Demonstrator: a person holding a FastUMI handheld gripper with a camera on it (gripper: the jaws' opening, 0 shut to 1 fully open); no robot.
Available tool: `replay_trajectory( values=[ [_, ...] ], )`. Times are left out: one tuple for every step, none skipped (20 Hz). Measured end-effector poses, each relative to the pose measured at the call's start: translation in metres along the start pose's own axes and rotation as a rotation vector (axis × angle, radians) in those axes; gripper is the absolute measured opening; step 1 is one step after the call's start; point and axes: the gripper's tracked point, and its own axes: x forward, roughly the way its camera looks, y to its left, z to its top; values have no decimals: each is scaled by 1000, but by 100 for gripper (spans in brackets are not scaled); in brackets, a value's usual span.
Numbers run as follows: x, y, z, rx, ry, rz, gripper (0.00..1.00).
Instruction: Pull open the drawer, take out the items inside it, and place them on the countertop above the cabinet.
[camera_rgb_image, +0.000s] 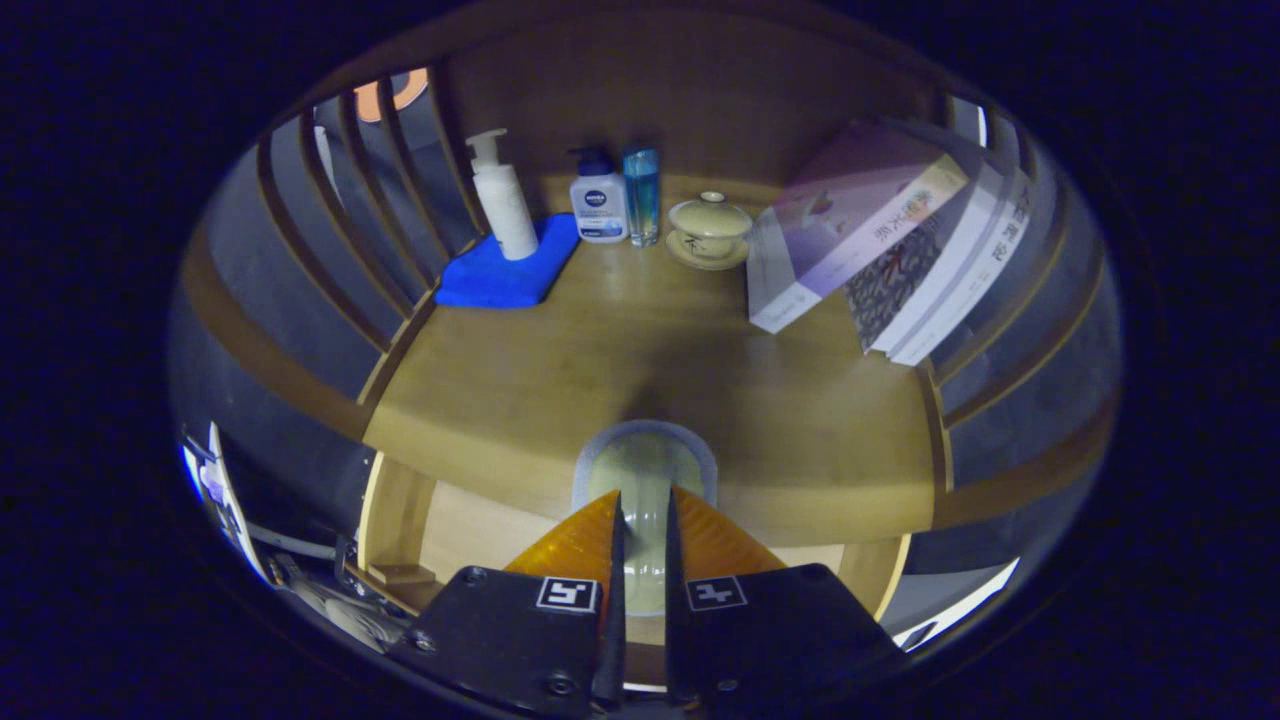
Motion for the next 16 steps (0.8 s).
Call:
replay_trajectory(
  values=[
    [5, 1, 7, 8, 2, 2, 19],
    [12, 1, 15, 13, 1, 6, 19],
    [18, 0, 22, 17, 6, 1, 19],
    [23, -1, 26, 17, 11, -6, 19],
    [30, -4, 32, 20, 19, -16, 19],
    [35, -6, 34, 23, 25, -22, 19],
    [41, -7, 37, 28, 29, -25, 19],
    [46, -8, 38, 33, 38, -26, 19],
    [48, -8, 40, 43, 40, -20, 19],
    [51, -10, 41, 44, 42, -23, 18],
    [52, -11, 43, 48, 44, -24, 19],
    [50, -12, 47, 49, 45, -25, 19],
    [52, -12, 48, 55, 45, -20, 19],
    [53, -13, 46, 61, 44, -18, 20],
    [54, -13, 49, 65, 36, -12, 21],
    [56, -13, 51, 68, 20, -12, 25]
  ],
)
